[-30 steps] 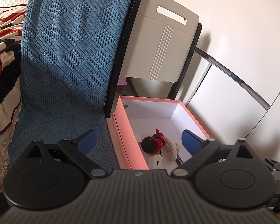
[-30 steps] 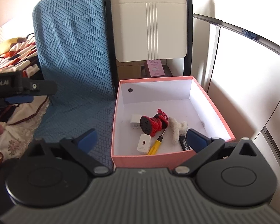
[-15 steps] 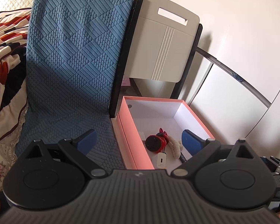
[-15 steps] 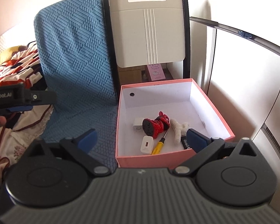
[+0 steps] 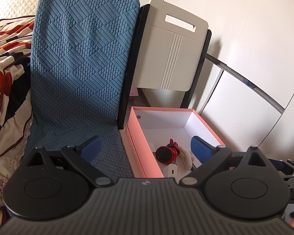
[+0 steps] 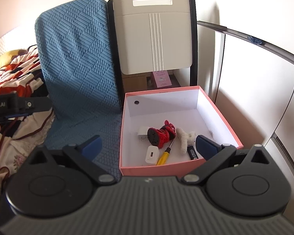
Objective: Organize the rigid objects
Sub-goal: 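Withdraw both open grippers upward from the box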
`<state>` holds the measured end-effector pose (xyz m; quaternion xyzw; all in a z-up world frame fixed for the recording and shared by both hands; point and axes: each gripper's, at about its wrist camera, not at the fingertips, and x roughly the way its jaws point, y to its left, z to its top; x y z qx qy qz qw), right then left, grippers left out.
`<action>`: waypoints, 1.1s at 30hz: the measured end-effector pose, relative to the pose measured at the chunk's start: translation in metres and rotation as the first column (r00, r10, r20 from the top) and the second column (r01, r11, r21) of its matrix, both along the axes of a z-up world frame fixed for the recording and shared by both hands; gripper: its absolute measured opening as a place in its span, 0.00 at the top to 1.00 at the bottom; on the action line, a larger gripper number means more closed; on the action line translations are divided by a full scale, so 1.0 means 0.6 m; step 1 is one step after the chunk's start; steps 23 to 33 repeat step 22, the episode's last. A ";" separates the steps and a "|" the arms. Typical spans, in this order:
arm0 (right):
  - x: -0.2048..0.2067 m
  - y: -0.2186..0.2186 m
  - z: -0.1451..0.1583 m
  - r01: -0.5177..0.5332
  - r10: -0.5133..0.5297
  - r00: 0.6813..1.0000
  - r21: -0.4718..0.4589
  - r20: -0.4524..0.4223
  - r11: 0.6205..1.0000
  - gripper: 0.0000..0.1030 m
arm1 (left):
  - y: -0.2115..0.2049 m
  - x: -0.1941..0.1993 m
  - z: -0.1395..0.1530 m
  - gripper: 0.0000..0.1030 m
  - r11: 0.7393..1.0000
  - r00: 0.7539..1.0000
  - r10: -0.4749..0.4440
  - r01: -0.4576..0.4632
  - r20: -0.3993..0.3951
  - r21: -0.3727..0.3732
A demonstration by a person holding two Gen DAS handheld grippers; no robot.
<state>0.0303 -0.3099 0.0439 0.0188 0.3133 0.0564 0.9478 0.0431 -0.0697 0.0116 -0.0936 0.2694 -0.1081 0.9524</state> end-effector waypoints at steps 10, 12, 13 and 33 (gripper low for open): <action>0.002 0.000 -0.004 0.004 -0.004 1.000 -0.003 -0.005 1.000 0.00 | -0.004 0.001 -0.003 0.04 1.000 1.000 -0.006 0.006 0.007 0.023; 0.002 -0.001 -0.006 0.006 -0.006 1.000 -0.004 -0.007 1.000 0.00 | -0.005 0.003 -0.005 0.04 1.000 1.000 -0.007 0.007 0.002 0.023; 0.002 -0.001 -0.006 0.006 -0.006 1.000 -0.003 -0.008 1.000 0.00 | -0.006 0.003 -0.006 0.04 1.000 1.000 -0.004 0.004 -0.001 0.022; 0.004 -0.001 -0.008 0.015 -0.015 1.000 -0.009 -0.008 1.000 0.00 | -0.012 0.010 -0.011 0.04 0.999 1.000 -0.006 0.007 -0.015 0.037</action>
